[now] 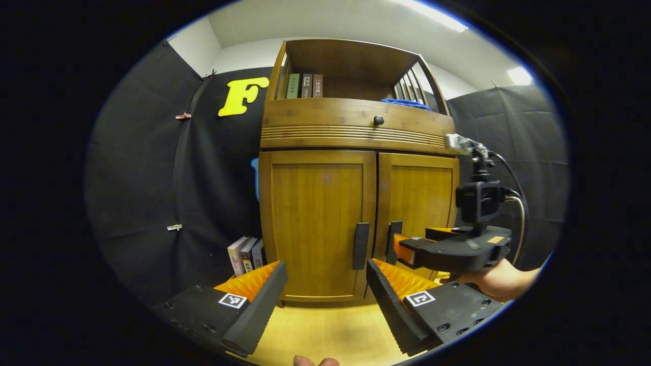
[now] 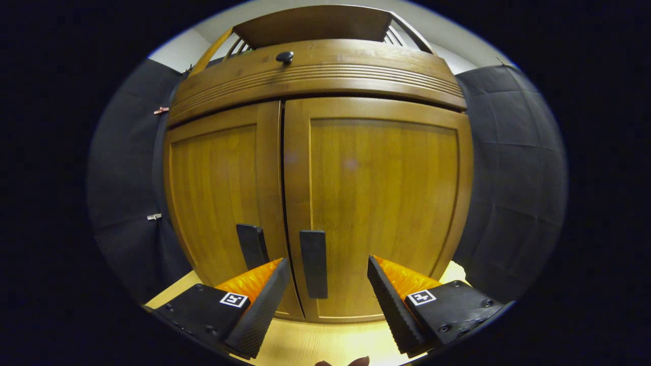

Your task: Open the right door of the double-door shoe cabinet with the right hand, and open the left door with the left hand.

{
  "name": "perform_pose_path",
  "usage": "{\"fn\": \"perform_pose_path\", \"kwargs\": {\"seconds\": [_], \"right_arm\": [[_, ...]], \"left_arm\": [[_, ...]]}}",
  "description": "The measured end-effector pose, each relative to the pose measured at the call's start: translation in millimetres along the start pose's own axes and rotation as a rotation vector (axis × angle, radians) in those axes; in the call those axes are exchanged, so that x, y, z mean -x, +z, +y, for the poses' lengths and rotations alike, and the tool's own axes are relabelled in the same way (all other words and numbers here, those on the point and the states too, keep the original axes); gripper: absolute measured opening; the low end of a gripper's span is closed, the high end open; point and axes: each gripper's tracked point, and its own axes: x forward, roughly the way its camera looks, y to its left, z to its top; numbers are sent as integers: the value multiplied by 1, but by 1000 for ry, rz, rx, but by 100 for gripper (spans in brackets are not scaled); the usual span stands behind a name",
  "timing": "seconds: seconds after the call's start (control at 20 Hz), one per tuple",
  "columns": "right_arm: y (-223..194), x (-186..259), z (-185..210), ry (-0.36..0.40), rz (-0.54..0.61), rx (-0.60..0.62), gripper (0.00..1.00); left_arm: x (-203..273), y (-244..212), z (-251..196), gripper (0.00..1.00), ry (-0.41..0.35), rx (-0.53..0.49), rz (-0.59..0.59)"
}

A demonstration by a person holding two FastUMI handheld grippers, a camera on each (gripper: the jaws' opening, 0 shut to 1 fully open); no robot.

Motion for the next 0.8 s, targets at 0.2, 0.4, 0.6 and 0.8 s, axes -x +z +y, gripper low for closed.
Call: {"fn": "perform_pose_path", "kwargs": {"seconds": [0.2,0.4,0.6,0.8], "right_arm": [[-20,-35,0,-6,63,0,92],[-25,-47,16,31,63,24,51],[-27,-48,16,11,67,-15,35],[-28,-48,15,62,95,-21,22]], "left_arm": [[0,-7,0,97,20,16,20],[-2,-14,7,98,46,31,36],[-1,-17,19,97,64,55,49],[2,-18,25,98,59,76,54]]}}
